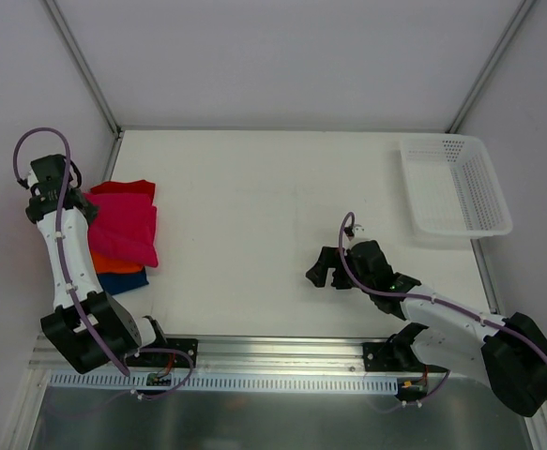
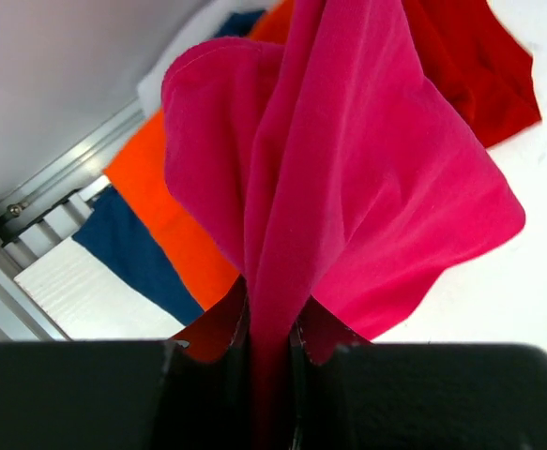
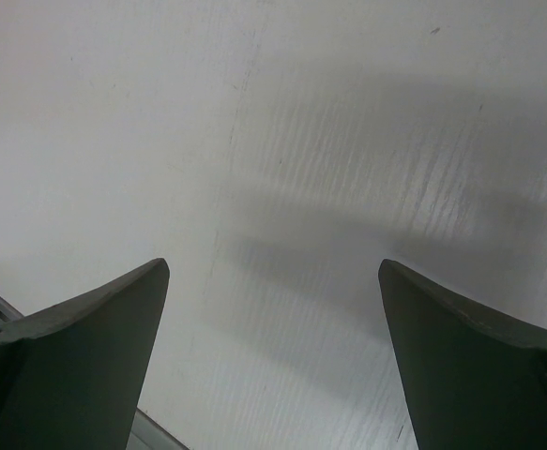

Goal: Fold and stack the t-shirts
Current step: Neatly place the folded tshirt to the corner

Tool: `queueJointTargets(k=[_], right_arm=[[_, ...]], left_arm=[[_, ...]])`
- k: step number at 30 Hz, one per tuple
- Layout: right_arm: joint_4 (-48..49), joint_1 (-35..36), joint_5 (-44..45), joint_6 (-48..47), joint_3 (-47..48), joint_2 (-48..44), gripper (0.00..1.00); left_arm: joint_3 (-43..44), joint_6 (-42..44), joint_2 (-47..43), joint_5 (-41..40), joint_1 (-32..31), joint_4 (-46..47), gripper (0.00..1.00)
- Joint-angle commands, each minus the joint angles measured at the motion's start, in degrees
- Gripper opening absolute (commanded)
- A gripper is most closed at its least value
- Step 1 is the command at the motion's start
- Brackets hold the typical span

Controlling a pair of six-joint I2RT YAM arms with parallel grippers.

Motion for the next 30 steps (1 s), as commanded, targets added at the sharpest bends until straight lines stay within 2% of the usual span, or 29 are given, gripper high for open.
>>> queueJointTargets(k=[1, 6, 12, 23, 24, 25, 26, 27, 29, 30], right_arm=[[-0.5, 0.0, -0.9, -1.5, 1.8, -0.8, 1.00], [-0.6, 0.0, -0.9, -1.6, 1.4, -1.2, 1.00], [-0.5, 0.0, -1.4, -1.8, 0.6, -2.0, 1.00], [-0.9, 0.0, -0.9, -1.2, -0.8, -2.8, 0.99], [-0.9, 0.0, -0.9, -1.2, -0.9, -2.8, 0.99], [-0.8, 0.0, -0.9, -1.0, -0.9, -2.7, 0.99], [-0.8, 0.0, -0.9, -1.1, -0.9, -2.5, 0.99], [-0.8, 0.0, -1.0, -1.2, -0.7, -2.2, 1.00], [-0.5, -0.1, -1.2, -1.1, -0.4, -1.1, 0.99], [-0.3, 0.0, -1.6, -1.1, -0.1, -0.6, 1.00]], left_arm=[[4.2, -3.0, -1.4, -3.7, 3.0, 1.0, 0.00], [1.7, -5.5, -0.8, -8.6, 4.3, 1.5, 0.00], [0.3, -5.5, 5.6, -3.2, 5.8, 3.6, 0.00], [-1.0, -7.4, 15.1, -5.7, 6.5, 5.7, 0.00], [-1.5, -8.0, 15.2, -6.2, 6.5, 5.7, 0.04], [-1.7, -8.2, 14.9, -7.7, 6.5, 5.7, 0.12], [-1.8, -8.5, 14.4, -8.3, 6.5, 5.7, 0.42], [-1.8, -8.7, 13.0, -8.6, 6.4, 5.6, 0.62], [-1.3, -9.1, 10.8, -10.2, 5.8, 5.6, 0.86], [-0.7, -9.0, 8.0, -10.7, 4.2, 5.6, 0.90]])
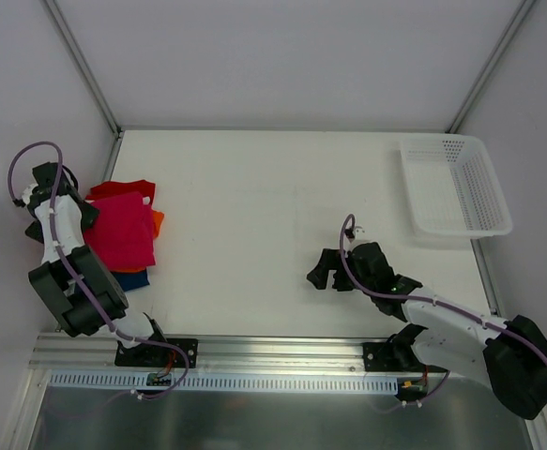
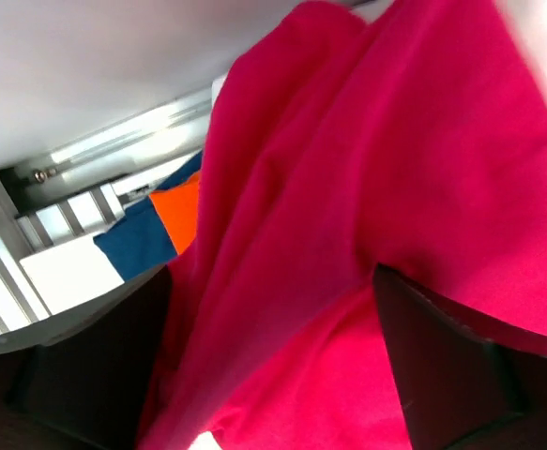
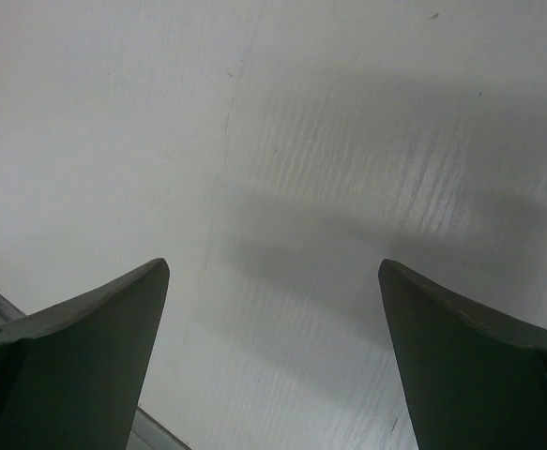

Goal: Fold and stack the t-shirts
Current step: Neatly place the folded tshirt to the corner

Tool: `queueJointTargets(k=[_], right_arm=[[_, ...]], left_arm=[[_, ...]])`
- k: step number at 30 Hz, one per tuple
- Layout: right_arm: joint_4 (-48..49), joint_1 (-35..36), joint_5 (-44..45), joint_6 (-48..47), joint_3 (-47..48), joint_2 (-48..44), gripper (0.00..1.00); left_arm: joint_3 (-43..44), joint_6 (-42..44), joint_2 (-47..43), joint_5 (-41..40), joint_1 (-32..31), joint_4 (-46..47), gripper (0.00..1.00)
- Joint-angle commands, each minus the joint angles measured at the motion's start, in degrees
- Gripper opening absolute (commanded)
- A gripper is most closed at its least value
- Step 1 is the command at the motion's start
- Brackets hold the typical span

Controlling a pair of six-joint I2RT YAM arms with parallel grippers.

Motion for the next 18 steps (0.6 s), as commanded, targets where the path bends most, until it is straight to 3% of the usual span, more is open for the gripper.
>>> queueJointTargets(k=[1, 5, 9, 12, 13, 16, 18], right_arm=[[0.8, 0.0, -1.4, -0.3, 0.9, 1.4, 1.00], [2.8, 0.0, -2.7, 0.0, 1.5, 4.6, 1.00], [4.9, 0.0, -4.0, 1.1, 1.7, 8.3, 0.99], [7.0, 0.2, -4.1, 2.3, 1.1, 9.3, 1.00], [7.6, 0.3, -4.1, 2.6, 0.9, 9.5, 0.99], [8.1, 0.7, -4.5, 3.0, 1.8, 10.7, 0.99], [7.7, 0.9, -4.6, 2.9, 2.4, 11.0, 1.00]], left_arm=[[1.0, -1.6, -7.6, -4.3, -2.9, 1.0, 0.92], [4.3, 1.1, -14.3, -13.2, -11.9, 1.1, 0.98], [11.6, 3.0, -23.5, -7.6, -15.8, 1.0, 0.96], [12.9, 4.1, -27.4, -4.9, -16.0, 0.9, 0.66], [12.5, 4.1, -27.7, -5.1, -16.0, 0.3, 0.41], [8.6, 3.8, -27.7, -4.4, -16.1, -1.2, 0.01], [5.3, 1.6, -27.0, -5.1, -16.1, -2.4, 0.00]])
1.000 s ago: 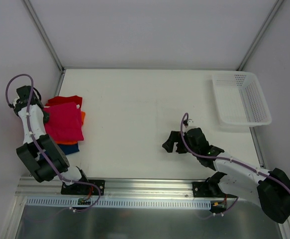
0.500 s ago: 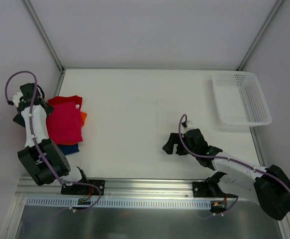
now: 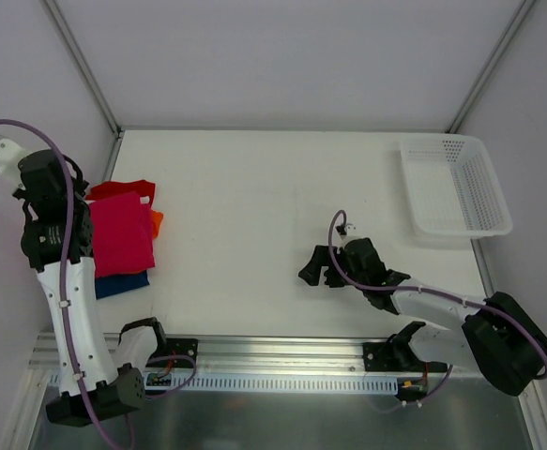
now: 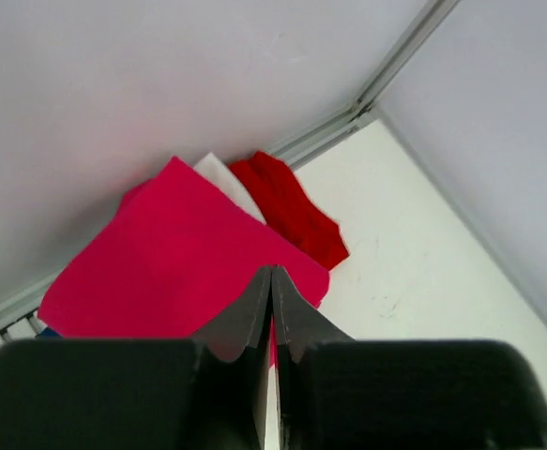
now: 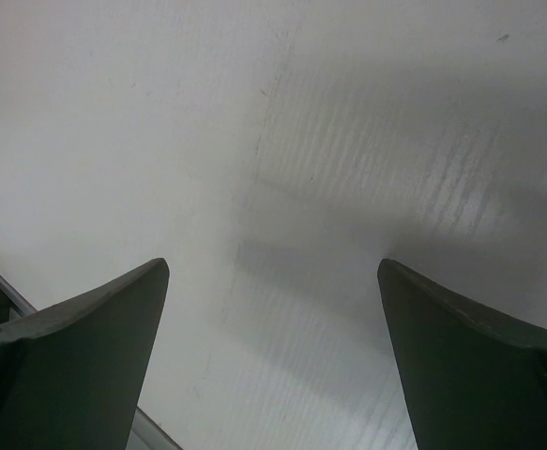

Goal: Fold and stack the t-shirts
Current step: Neatly place the folded tshirt to the corner

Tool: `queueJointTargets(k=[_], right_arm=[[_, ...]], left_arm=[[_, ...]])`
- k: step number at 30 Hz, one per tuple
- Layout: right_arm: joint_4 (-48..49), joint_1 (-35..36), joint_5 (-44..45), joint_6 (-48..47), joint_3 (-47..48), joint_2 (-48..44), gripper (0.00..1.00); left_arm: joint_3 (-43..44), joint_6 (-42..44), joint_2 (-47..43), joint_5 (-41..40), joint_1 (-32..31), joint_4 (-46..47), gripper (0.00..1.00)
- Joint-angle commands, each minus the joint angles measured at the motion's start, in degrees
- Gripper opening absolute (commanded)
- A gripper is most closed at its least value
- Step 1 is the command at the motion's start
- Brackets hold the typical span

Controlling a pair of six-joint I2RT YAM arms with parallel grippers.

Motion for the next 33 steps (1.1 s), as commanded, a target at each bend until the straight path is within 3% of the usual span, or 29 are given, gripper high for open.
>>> queueJointTargets(k=[1, 8, 16, 24, 27, 33], right_arm=[[-1.5, 1.1, -1.4, 1.0, 1.4, 1.3, 0.99], [-4.3, 1.9, 0.5, 0.9, 1.5, -2.2, 1.00], [-5.0, 2.0, 1.4, 1.6, 0.2, -4.2, 0.99], [-5.3, 2.5, 1.0, 2.4, -0.2, -4.9, 0.99], [-9.5, 2.5, 2.4, 2.2, 0.5, -8.2, 1.00], [-21.6, 3.0, 8.8, -1.6, 4.9, -15.4, 0.99]], left_arm=[[-6.6, -1.4, 4.3, 1.6, 0.2, -4.4, 0.00], [-8.6, -3.6, 14.0, 3.6, 0.1, -4.2, 0.00], [-9.4, -3.5, 24.0, 0.4, 0.1, -4.5, 0.00], [-6.8, -3.0, 39.6, 0.4, 0.1, -8.2, 0.00], [-6.6, -4.0, 36.6, -0.9, 0.0, -8.6, 0.00], [-2.6, -4.7, 14.7, -4.8, -4.7, -8.7, 0.00]])
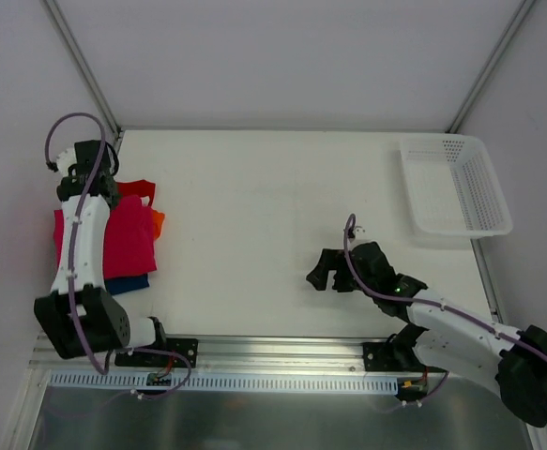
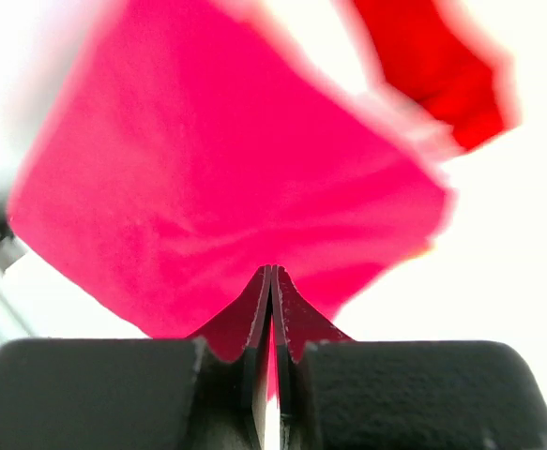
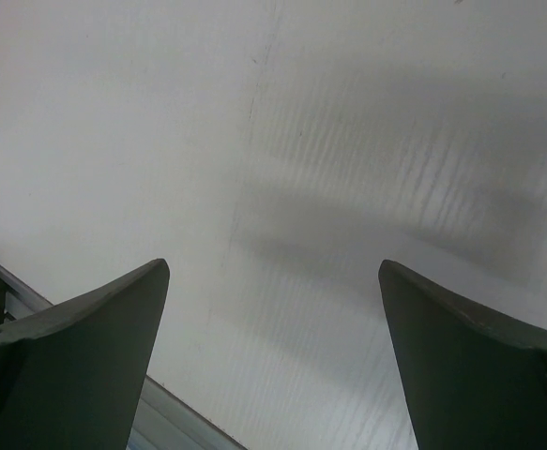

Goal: Fold and stack the t-shirts
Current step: Neatly place the folded tshirt to the corner

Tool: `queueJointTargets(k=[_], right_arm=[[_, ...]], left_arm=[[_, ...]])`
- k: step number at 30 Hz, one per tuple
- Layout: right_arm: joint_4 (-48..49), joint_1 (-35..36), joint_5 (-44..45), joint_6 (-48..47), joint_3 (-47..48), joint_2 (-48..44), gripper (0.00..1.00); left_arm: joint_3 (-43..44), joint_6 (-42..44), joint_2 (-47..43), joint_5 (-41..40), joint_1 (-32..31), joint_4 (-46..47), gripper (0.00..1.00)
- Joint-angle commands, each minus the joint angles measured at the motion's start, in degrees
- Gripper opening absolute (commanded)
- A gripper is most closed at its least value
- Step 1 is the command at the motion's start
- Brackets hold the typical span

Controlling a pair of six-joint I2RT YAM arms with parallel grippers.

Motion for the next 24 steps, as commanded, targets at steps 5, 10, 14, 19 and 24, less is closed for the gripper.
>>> queueJointTargets(k=[5, 10, 14, 19, 24], right_arm=[[-17.4, 0.5, 9.9, -5.9, 9.8, -12.5, 1.00], [-24.4, 0.5, 14.2, -8.1, 14.7, -17.5, 0.99], [-29.2, 0.5, 16.6, -8.0, 16.0, -19.4, 0.99], [-31.8, 0.5, 18.5, -8.0, 17.2, -18.3, 0.99], [-29.1, 0.6, 17.0, -7.7, 17.9, -13.9, 1.00]], left_arm=[[14.1, 0.2, -27.6, 1.9, -5.6, -1.9, 0.00], [9.7, 3.2, -36.5, 17.0, -6.0, -0.7, 0.00], [-1.3, 6.3, -41.9, 37.4, -6.0, 9.8, 0.00], [-17.8, 3.7, -47.8, 70.3, -7.1, 26.5, 0.08], [-26.3, 0.7, -44.2, 81.0, -13.4, 33.1, 0.11]])
